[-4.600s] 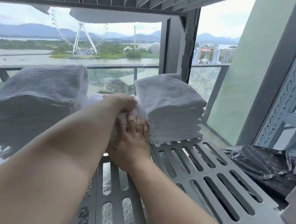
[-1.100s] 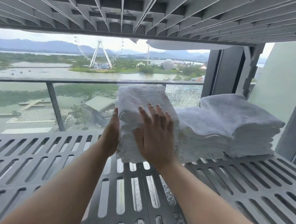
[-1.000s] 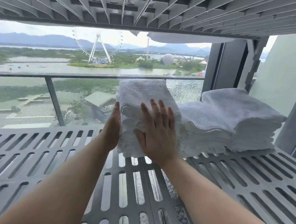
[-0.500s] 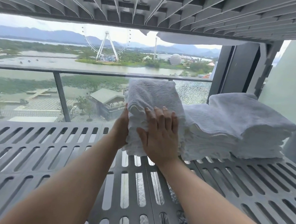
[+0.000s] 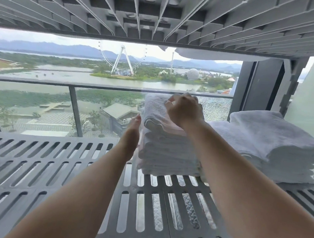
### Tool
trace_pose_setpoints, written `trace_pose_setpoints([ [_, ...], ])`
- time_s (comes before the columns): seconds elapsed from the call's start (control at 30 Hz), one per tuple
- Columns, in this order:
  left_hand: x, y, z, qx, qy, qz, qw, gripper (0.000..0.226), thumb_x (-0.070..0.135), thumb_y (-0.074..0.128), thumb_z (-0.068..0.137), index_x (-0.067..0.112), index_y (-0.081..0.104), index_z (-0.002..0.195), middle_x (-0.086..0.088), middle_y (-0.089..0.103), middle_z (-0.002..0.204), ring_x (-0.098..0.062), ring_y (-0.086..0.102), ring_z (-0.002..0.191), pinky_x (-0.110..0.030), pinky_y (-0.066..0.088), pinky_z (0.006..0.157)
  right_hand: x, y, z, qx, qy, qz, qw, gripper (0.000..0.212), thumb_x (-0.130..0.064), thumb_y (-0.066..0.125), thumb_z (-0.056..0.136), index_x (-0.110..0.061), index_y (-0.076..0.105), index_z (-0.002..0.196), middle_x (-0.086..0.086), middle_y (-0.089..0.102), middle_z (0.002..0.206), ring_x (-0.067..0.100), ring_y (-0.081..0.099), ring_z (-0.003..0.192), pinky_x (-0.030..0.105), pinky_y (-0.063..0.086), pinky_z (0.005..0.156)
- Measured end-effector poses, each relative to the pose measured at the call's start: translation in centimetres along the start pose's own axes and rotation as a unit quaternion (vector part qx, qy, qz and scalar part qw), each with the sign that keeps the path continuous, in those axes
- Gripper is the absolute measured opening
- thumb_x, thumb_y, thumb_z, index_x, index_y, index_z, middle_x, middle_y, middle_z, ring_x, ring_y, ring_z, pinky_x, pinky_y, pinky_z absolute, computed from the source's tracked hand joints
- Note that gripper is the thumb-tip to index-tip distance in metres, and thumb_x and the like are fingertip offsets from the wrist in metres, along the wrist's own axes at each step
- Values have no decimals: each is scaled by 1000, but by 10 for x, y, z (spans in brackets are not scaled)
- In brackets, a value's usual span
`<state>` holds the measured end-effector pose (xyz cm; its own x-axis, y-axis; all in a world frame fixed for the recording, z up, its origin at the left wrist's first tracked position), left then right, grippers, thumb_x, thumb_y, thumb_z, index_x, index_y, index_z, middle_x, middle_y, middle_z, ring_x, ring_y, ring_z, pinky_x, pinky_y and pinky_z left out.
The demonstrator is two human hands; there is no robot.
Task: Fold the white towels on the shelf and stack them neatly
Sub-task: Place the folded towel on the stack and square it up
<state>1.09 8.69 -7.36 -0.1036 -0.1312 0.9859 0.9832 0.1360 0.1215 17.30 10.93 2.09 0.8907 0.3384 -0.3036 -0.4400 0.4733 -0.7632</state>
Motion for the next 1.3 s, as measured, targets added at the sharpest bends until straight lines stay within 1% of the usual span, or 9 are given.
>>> trace_pose_setpoints([
  [0.07,1,-3,11,2,8,16,1000,51,56,26,105,36,39,151,5,46,153,-23,42,140,-59,30,115,1,6,19,-50,0,6,999,50,-55,38,96,-28,58,133,13,52,138,34,45,127,47,35,101],
  [0.27,11,8,32,-11,45,14,999,41,25,35,110,13,46,148,-15,52,147,-36,49,135,-56,36,115,7,29,55,-140,53,-34,988,63,-65,26,96,-40,27,154,9,22,164,39,18,149,65,4,116],
  [0.43,17,7,39,-31,39,5,999,35,1,42,101,1,58,132,-24,68,121,-35,68,104,-43,56,92,10,40,63,-127,213,13,969,61,-47,37,96,-29,27,154,16,18,160,44,23,144,64,29,109],
  [0.53,19,2,44,-30,25,4,999,31,5,43,102,5,64,125,-13,76,99,-26,73,87,-34,60,73,8,44,64,-125,231,-14,965,55,-44,36,99,-18,38,147,22,36,149,41,40,134,53,38,103],
  [0.7,12,5,53,-32,-1,1,999,39,7,39,103,6,57,138,-22,60,136,-42,57,124,-57,42,110,21,44,58,-50,146,45,987,43,-18,43,97,-18,45,140,24,51,131,37,54,115,41,45,94],
  [0.83,14,5,48,-32,-33,-57,997,29,7,31,107,-2,59,104,-12,68,85,-26,58,89,-27,54,81,16,40,57,83,45,128,987,32,-21,46,100,-24,54,130,19,54,124,36,62,101,37,48,88],
  [1.0,19,11,40,-24,-11,-45,999,44,19,31,109,-11,47,137,-35,58,126,-44,55,124,-52,43,105,14,49,54,-43,169,21,985,44,-27,42,96,-22,52,138,21,47,135,40,48,122,46,42,101],
  [1.17,22,0,44,3,11,-1,1000,53,50,25,107,23,47,148,-3,59,139,-23,54,128,-48,37,114,-8,33,52,-34,159,-95,982,46,-23,37,93,-11,52,135,21,33,146,41,33,130,52,29,109],
  [1.3,33,4,51,-49,-4,-12,999,56,60,26,104,24,60,130,0,67,124,-15,65,109,-35,49,97,-41,34,42,-43,64,-104,992,51,-43,35,96,-19,48,140,16,36,149,43,25,140,66,10,113],
])
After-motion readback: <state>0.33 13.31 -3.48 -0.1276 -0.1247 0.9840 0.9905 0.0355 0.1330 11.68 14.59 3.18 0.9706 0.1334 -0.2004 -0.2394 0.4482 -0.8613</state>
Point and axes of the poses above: each hand's wrist, its own z-axis towards the middle knuckle, its own y-axis out of the palm, x = y × z, the point moved 1 cm from there along z, towards the middle knuckle
